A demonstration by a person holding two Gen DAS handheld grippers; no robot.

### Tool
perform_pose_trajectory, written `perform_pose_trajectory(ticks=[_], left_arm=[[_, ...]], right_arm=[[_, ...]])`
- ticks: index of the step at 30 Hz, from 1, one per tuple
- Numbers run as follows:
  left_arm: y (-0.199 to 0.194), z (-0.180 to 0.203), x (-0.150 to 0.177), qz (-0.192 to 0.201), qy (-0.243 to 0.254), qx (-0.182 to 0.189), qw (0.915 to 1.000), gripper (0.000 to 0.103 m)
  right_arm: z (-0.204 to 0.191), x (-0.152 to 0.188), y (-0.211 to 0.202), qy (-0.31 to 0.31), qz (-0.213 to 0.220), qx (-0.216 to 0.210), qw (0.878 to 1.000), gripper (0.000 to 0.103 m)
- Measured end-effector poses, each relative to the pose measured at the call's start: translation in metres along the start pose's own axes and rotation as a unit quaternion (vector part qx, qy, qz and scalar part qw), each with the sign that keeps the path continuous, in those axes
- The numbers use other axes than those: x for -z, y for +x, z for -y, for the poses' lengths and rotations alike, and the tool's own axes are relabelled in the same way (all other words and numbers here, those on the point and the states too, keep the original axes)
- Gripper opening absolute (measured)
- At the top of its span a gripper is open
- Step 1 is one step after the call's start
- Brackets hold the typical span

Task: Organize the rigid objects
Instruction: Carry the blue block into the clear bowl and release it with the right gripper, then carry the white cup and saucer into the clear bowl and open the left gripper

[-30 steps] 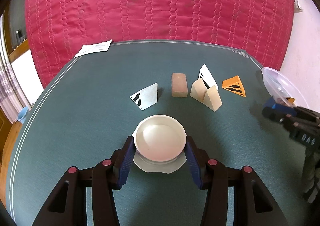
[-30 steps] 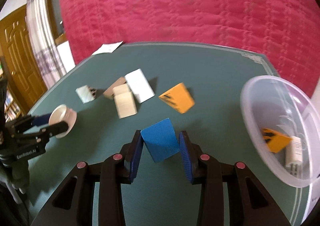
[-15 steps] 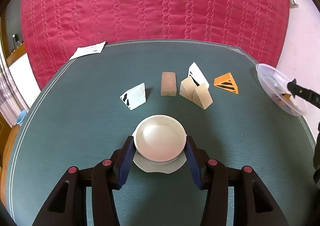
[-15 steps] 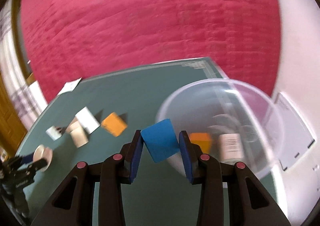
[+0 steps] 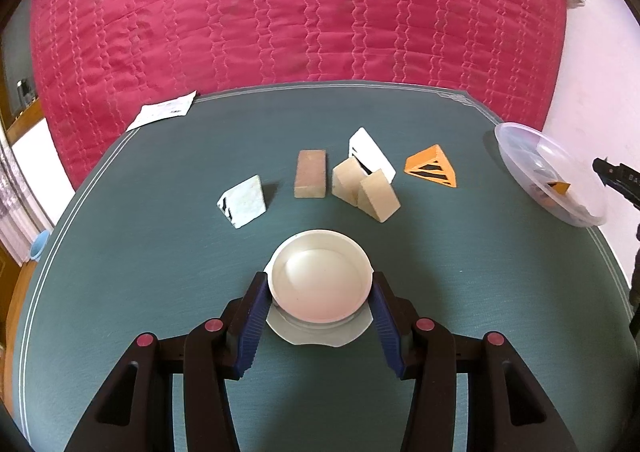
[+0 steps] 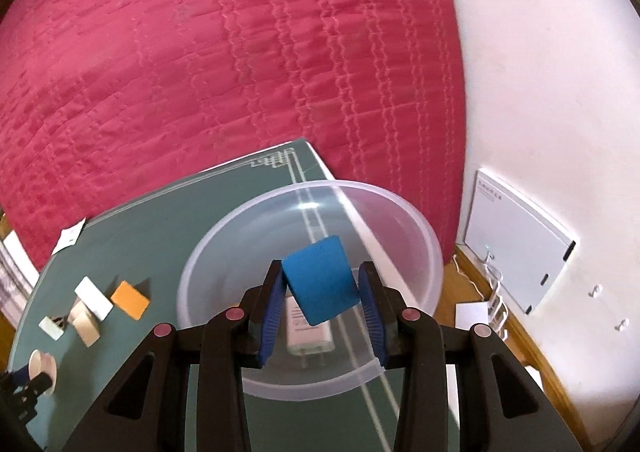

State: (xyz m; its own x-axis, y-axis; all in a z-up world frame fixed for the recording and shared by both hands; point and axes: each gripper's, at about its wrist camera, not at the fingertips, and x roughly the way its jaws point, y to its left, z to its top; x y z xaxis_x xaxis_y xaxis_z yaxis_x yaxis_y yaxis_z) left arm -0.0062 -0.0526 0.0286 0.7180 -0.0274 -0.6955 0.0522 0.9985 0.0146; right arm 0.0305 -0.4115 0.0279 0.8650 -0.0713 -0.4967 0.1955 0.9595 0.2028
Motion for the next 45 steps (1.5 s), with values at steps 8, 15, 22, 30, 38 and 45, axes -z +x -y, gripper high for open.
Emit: perform_pose_trajectory(ticks=[8, 15, 22, 30, 38, 45], left_arm=[[-0.003, 0.018, -0.008, 0.007, 0.017, 0.009, 0.9998, 0.053], [-0.004, 0.045, -0.019, 0.015, 0.042, 0.027, 0.9987, 0.053], [0.003, 0.075, -0.037, 0.022, 0.067, 0.048, 0.9963, 0.053], [0.019, 0.114, -0.058, 0.020, 0.091, 0.085, 0.9920, 0.053], [0.035, 0.154, -0.085, 0.025, 0.107, 0.124, 0.9862, 0.053], [0.049, 0.185, -0.103, 0.026, 0.119, 0.146, 0.9817, 0.053]], right_arm=[[0.006, 0.006, -0.002, 0.012, 0.020, 0.026, 0.999, 0.051], [0.009, 0.007, -0.011, 0.021, 0.050, 0.053, 0.997, 0.051], [0.028, 0.005, -0.015, 0.067, 0.058, 0.074, 0.993, 0.051], [0.028, 0.007, -0.016, 0.066, 0.065, 0.093, 0.991, 0.051], [0.029, 0.010, -0.020, 0.072, 0.077, 0.097, 0.990, 0.051], [0.029, 0.011, -0.021, 0.074, 0.082, 0.093, 0.990, 0.051]])
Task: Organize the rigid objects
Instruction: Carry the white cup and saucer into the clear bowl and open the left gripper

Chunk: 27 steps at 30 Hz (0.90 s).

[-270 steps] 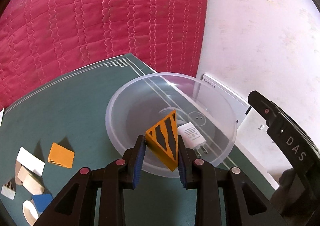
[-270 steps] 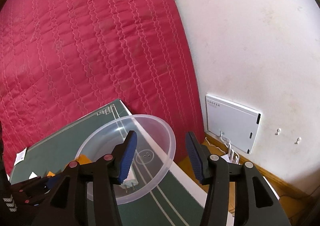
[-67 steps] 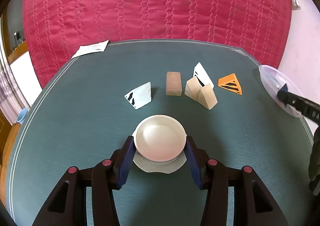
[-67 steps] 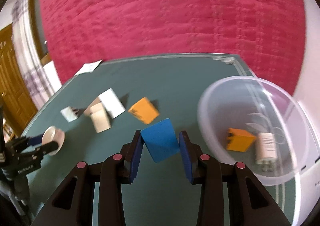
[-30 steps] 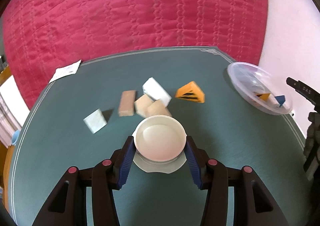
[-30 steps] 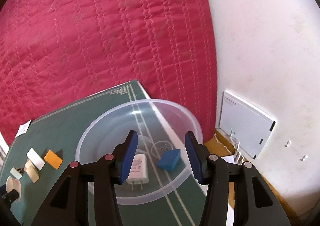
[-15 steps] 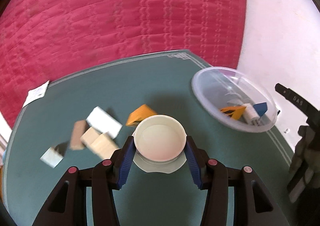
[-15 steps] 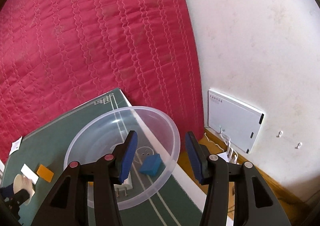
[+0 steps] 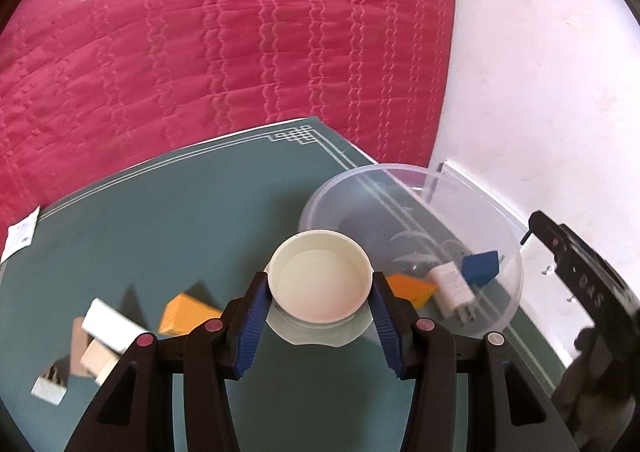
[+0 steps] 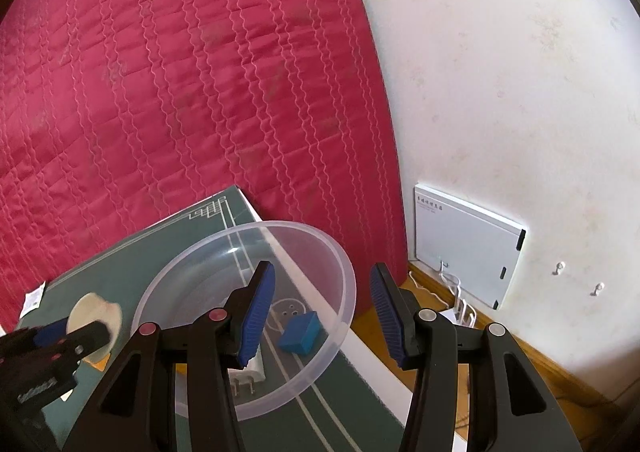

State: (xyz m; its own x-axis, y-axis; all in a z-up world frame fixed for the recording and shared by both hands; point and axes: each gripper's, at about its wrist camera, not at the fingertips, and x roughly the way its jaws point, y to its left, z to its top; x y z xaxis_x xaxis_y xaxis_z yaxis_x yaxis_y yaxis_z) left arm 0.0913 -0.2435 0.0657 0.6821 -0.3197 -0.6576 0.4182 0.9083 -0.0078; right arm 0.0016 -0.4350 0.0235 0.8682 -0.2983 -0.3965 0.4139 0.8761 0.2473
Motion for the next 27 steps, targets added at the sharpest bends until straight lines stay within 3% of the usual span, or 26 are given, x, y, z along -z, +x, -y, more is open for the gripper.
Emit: perform_pose_trajectory(ticks=[9, 12, 14, 27], left_arm=[[0.029, 0.008, -0.012, -0.017, 0.004, 0.013, 0.9998, 0.053], [0.034, 0.006, -0.013, -0.022, 0.000, 0.017, 0.9996, 0.065], [0.033, 0.004, -0.013, -0.016, -0.005, 0.016, 0.9997, 0.071], [0.006, -0.028, 0.002, 0.003, -0.041, -0.011, 0.9991, 0.077]], right_arm=[[-0.002, 0.002, 0.000, -0.006, -0.003, 0.000, 1.000, 0.051], [-0.003, 0.002, 0.001, -0.009, -0.005, 0.001, 1.000, 0.051], [-0.004, 0.004, 0.003, -0.012, -0.007, 0.003, 1.000, 0.051], [-0.018, 0.012, 0.004, -0.050, 0.005, 0.007, 0.999, 0.051]])
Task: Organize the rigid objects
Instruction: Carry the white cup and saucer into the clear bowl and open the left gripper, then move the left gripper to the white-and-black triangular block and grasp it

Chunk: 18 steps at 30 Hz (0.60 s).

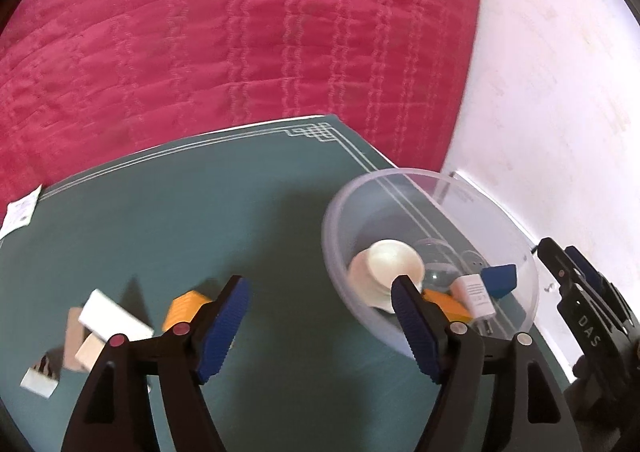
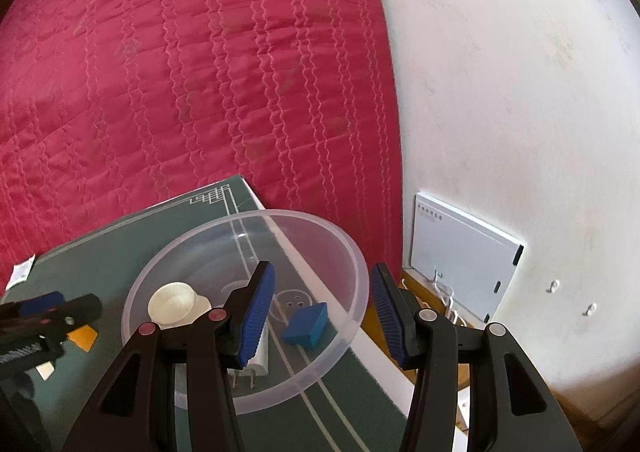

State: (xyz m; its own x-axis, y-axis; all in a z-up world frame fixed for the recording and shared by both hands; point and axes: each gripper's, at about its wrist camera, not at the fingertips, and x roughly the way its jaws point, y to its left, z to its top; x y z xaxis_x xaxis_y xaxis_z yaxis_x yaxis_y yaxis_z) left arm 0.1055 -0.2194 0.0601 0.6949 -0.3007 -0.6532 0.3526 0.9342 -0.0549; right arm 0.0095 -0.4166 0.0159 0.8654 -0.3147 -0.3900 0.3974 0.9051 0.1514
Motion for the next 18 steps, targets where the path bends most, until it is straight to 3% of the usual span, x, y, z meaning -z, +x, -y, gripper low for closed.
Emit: perform_pose_trajectory(ticks=[18], left_arm=[[-0.042, -0.076, 0.015, 0.026, -0.071, -0.064, 0.9951, 0.080]], right_arm=[[-0.013, 0.003, -0.001, -0.033, 0.023, 0.008, 0.999, 0.055]])
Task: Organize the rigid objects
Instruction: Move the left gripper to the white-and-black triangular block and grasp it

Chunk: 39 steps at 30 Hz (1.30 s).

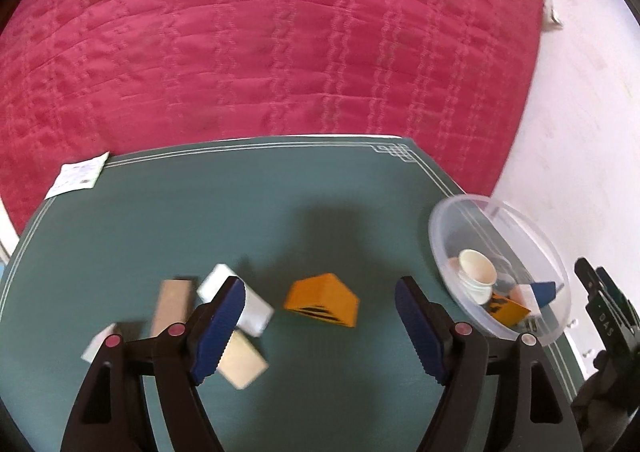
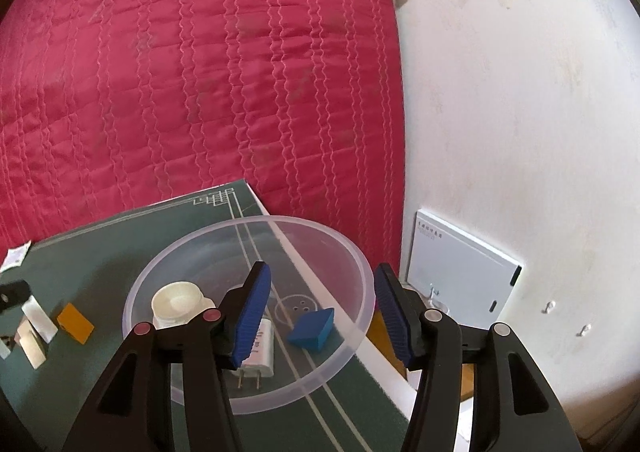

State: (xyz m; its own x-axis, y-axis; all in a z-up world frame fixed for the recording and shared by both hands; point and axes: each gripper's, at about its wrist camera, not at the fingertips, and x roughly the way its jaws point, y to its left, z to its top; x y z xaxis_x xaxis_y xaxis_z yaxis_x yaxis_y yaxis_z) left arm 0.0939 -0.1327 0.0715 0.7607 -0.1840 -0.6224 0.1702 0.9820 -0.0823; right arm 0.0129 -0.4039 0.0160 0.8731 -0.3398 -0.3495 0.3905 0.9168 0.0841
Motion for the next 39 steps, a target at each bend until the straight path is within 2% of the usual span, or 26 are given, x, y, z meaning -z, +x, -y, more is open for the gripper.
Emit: perform_pose_trajectory(ticks=[5, 8, 11, 14, 18, 23, 28, 31, 35, 39], left_arm=[[-0.014, -0.033, 0.004, 0.010, -0.017, -0.030, 0.9994, 0.081], [-0.020, -0.054, 0.007, 0.009, -0.026, -0.052, 0.9983, 0.081], [-0.024, -0.076, 0.012, 0.008, -0.036, -0.078, 0.9963, 0.081], [-0.025, -0.093, 0.016, 0.001, -0.054, -0.089, 0.9946, 0.081], [-0.027, -0.111, 0.019, -0.003, -0.070, -0.097, 0.9928, 0.081], [-0.024, -0.123, 0.023, -0.014, -0.074, -0.107, 0.9914, 0.081], [-0.020, -0.140, 0.031, -0.027, -0.083, -0.114, 0.9897, 0.081], [-0.019, -0.148, 0.035, -0.033, -0.086, -0.112, 0.9894, 0.081], [-0.014, -0.151, 0.037, -0.045, -0.088, -0.092, 0.9908, 0.081], [-0.009, -0.147, 0.039, -0.057, -0.070, -0.089, 0.9920, 0.081]], right_arm=[[-0.008, 0.000, 0.000, -0.020, -0.002, 0.003, 1.000, 0.055], [-0.017, 0.000, 0.001, -0.032, -0.017, -0.014, 0.999, 0.055], [-0.034, -0.002, -0.001, -0.027, -0.044, -0.065, 0.997, 0.055], [-0.062, -0.003, -0.007, -0.052, -0.052, -0.117, 0.990, 0.055], [-0.103, -0.004, -0.013, -0.088, -0.057, -0.182, 0.978, 0.056], [-0.153, 0.010, -0.002, -0.120, -0.104, -0.255, 0.954, 0.056], [-0.183, 0.023, 0.023, -0.144, -0.152, -0.288, 0.934, 0.056], [-0.194, 0.026, 0.036, -0.147, -0.167, -0.294, 0.929, 0.056], [-0.203, 0.026, 0.051, -0.147, -0.177, -0.297, 0.927, 0.056], [-0.211, 0.033, 0.060, -0.152, -0.188, -0.303, 0.922, 0.056]])
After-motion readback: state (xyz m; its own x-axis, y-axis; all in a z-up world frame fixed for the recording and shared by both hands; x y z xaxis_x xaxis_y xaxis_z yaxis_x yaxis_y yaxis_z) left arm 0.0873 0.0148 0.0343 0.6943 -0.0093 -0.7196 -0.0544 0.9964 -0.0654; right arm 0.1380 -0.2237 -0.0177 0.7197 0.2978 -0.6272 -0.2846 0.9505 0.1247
